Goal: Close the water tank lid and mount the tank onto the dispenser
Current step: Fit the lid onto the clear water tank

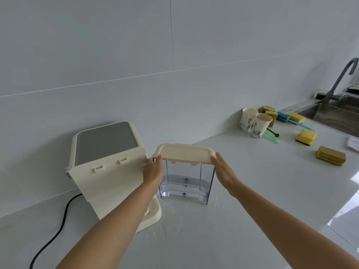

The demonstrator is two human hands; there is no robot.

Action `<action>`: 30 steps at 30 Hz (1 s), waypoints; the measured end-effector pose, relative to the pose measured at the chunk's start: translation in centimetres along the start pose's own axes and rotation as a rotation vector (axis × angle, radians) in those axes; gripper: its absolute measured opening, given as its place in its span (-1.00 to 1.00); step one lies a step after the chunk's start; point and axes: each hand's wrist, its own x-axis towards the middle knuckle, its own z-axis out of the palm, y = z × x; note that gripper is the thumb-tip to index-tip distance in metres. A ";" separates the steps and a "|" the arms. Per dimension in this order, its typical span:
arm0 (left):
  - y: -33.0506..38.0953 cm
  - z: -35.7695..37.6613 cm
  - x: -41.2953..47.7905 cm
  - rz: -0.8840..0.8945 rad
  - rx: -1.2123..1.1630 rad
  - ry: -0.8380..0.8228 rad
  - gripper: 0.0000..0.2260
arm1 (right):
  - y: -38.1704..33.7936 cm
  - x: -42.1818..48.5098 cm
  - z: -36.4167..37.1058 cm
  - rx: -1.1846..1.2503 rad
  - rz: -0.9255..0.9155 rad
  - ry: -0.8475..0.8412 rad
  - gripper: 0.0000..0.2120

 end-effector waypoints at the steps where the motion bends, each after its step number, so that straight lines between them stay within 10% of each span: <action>1: 0.0 0.1 -0.1 -0.049 -0.039 -0.021 -0.55 | -0.1 0.2 -0.2 0.018 0.013 0.005 -0.46; 10: 0.6 1.1 -0.1 -0.354 -0.381 -0.177 -0.29 | -2.9 4.2 -0.7 0.127 0.137 -0.036 -0.62; 30: 0.9 3.0 1.6 -0.067 -0.130 -0.087 -0.36 | -2.2 3.2 -1.3 -0.025 0.135 -0.182 -0.75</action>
